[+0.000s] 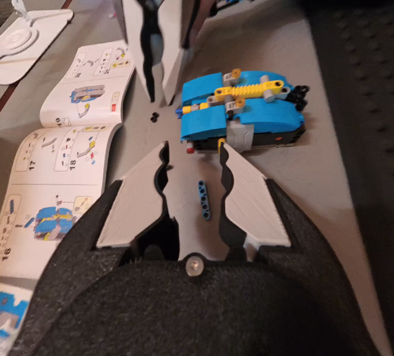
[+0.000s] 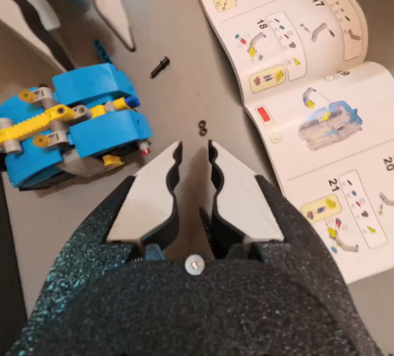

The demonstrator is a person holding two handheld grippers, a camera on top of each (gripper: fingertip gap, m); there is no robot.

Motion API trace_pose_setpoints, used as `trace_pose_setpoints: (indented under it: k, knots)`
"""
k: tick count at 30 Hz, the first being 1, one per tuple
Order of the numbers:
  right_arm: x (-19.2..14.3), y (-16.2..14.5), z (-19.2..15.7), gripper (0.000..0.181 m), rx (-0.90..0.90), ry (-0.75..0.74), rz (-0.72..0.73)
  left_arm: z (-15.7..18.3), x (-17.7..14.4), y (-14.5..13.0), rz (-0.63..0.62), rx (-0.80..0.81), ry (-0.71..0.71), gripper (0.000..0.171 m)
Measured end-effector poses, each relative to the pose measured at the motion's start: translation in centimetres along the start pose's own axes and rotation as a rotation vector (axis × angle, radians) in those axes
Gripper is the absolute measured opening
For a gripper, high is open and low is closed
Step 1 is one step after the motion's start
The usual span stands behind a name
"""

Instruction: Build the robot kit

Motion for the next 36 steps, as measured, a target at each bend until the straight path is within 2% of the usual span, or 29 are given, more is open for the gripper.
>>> trace_pose_setpoints:
  k: [2, 8, 12, 16, 19, 22, 24, 29, 32, 36]
  knots:
    - [0.5, 0.3, 0.6, 0.020, 0.003, -0.016, -0.023, 0.5, -0.4, 0.3, 0.060, -0.002, -0.022, 0.042]
    - [1.8, 1.2, 1.0, 0.018, -0.047, 0.001, -0.090, 0.3, -1.6, 0.6, 0.156, -0.062, -0.014, 0.042]
    - [1.9, 1.3, 1.2, 0.007, -0.058, 0.026, -0.099, 0.3, -1.8, 0.4, 0.169, -0.098, -0.031, 0.042]
    - [1.7, 1.0, 1.1, 0.006, -0.075, 0.033, -0.080, 0.6, -1.6, 0.8, 0.178, -0.105, -0.039, 0.042]
    - [-0.5, 0.4, 0.2, 0.006, -0.050, 0.068, 0.019, 1.0, -1.5, 1.8, 0.199, -0.113, -0.064, 0.038]
    - [-4.2, -0.4, -2.3, 0.006, -0.035, 0.223, 0.249, 1.8, -1.0, 2.6, 0.219, -0.125, -0.122, 0.030]
    - [-5.4, -1.2, -4.2, 0.006, -0.038, 0.294, 0.354, 2.0, -0.3, 2.8, 0.195, -0.117, -0.129, 0.026]
    - [-4.4, -2.1, -5.8, 0.006, -0.069, 0.271, 0.374, 2.3, 0.7, 2.7, 0.148, -0.098, -0.136, 0.022]
    - [-4.0, -2.0, -6.3, 0.006, -0.109, 0.294, 0.371, 2.4, 0.6, 2.5, 0.162, -0.116, -0.141, 0.021]
    - [-3.5, -1.8, -6.4, 0.006, -0.149, 0.252, 0.357, 2.3, 0.7, 2.2, 0.181, -0.139, -0.152, 0.020]
Point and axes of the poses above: each gripper's, where its closed fingertips meet, x out along the fingers, y out of its top, z = x × y across the jaws, the point moved 9 cm from there along -x, back along the fingers, and after that the axes turned 6 degrees about x, right-handed, at the moved point
